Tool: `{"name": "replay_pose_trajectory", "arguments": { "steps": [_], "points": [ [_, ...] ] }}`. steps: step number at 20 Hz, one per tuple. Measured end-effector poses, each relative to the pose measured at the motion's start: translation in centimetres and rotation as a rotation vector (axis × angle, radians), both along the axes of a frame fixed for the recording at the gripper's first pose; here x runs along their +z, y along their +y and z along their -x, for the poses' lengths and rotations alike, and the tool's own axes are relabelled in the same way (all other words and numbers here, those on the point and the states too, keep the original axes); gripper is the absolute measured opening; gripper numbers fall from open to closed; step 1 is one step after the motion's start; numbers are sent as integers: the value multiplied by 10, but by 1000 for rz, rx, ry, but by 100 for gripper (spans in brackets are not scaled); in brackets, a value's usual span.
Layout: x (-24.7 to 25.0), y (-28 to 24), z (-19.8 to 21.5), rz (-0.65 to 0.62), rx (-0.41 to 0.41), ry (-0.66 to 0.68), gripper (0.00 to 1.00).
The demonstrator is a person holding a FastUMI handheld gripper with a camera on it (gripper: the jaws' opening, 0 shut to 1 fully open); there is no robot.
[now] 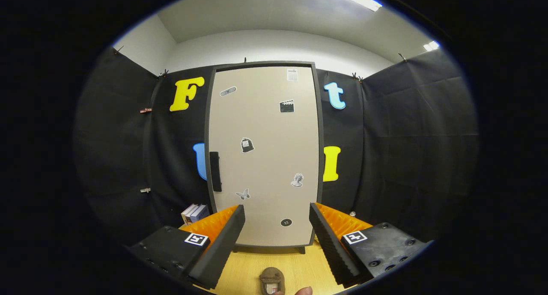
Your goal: Open the shoe cabinet door, grab the shoes and put them into the shoe cabinet, then close the shoe cabinet door.
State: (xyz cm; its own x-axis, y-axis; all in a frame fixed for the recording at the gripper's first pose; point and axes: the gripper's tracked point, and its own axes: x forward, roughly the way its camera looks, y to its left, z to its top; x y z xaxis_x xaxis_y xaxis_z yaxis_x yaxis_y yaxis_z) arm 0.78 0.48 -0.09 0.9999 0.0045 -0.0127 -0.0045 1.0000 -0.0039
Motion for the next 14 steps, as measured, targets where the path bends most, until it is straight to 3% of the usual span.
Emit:
{"name": "replay_pose_trajectory", "arguments": {
  "steps": [6, 14],
  "points": [
    [15, 45, -33, -27, 54, -19, 99],
    [11, 130, -112, -48, 114, -9, 99]
  ]
}}
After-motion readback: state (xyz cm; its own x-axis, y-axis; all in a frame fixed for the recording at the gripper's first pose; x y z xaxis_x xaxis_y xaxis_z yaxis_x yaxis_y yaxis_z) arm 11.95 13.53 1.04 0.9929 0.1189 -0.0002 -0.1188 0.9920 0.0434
